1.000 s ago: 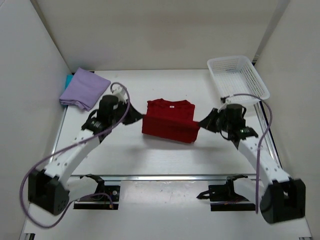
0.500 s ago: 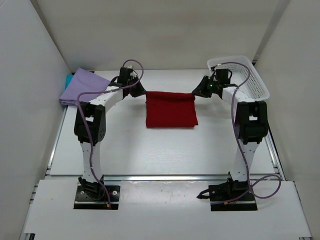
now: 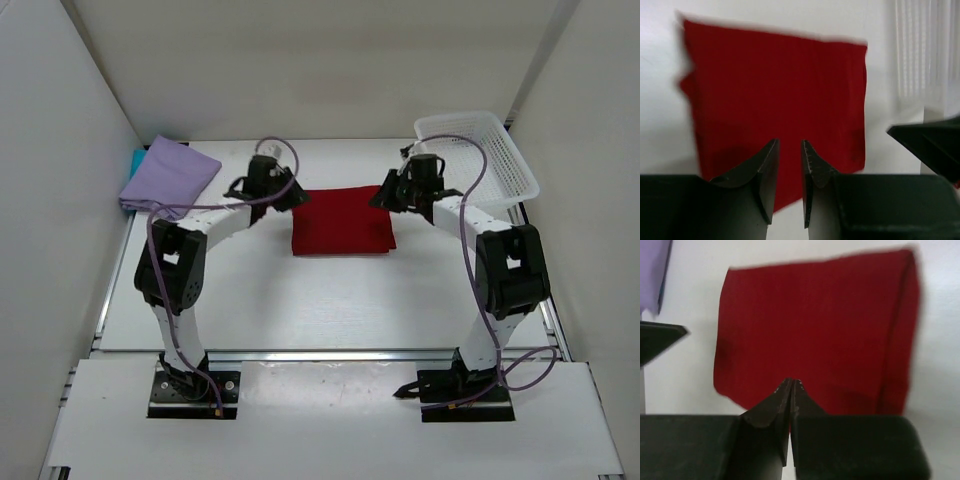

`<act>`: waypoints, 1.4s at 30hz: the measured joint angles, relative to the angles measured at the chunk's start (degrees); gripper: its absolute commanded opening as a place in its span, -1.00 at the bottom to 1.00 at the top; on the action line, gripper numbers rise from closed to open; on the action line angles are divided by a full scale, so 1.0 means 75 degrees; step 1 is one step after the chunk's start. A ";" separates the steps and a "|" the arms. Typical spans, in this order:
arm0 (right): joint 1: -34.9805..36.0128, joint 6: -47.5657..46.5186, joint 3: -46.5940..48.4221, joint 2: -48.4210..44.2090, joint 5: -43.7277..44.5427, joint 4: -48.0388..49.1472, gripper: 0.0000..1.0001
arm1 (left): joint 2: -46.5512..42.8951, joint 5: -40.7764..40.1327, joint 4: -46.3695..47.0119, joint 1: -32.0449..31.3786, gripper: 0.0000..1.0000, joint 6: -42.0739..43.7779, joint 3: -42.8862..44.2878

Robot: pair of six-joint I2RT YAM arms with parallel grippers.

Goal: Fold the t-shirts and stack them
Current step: Fold the long partially folded tshirt into a neat square, then put the neatly folded tshirt into the corner of the board with the left arm

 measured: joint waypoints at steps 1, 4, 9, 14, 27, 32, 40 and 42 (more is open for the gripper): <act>0.0166 0.0073 -0.0356 -0.0149 -0.0026 0.0189 -0.98 | -0.0087 0.0050 0.0239 -0.0207 -0.36 -0.0070 -0.0353; 0.0481 0.0221 -0.1169 -0.0157 -0.0099 0.0682 -1.00 | -0.0055 0.0321 0.0895 -0.0804 -0.39 -0.0306 -0.1419; 0.0402 0.0635 -0.2643 0.0052 -0.0245 0.1405 -1.00 | -0.0224 0.0667 0.2046 -0.0734 -0.42 -0.0851 -0.3206; 0.0382 0.1003 -0.3506 -0.0195 -0.0562 0.2573 -0.99 | -0.1067 0.0740 0.3107 -0.0545 -0.37 -0.1221 -0.4774; 0.0600 0.1020 -0.4826 -0.3042 -0.0539 0.2530 -0.01 | -0.3544 0.0533 0.2702 0.0216 0.66 -0.0892 -0.6161; 0.0653 0.1061 -0.5794 -0.4395 -0.0443 0.2652 0.01 | -0.2562 0.0627 0.2506 0.0533 0.76 -0.0629 -0.5756; 0.0621 0.1052 -0.6630 -0.5869 -0.0420 0.2390 0.03 | -0.0711 0.0880 0.2812 0.0090 0.41 -0.0545 -0.3923; 0.0554 0.1055 -0.6697 -0.6003 -0.0460 0.2375 0.03 | -0.0268 0.0898 0.2932 -0.0093 0.12 -0.0612 -0.3547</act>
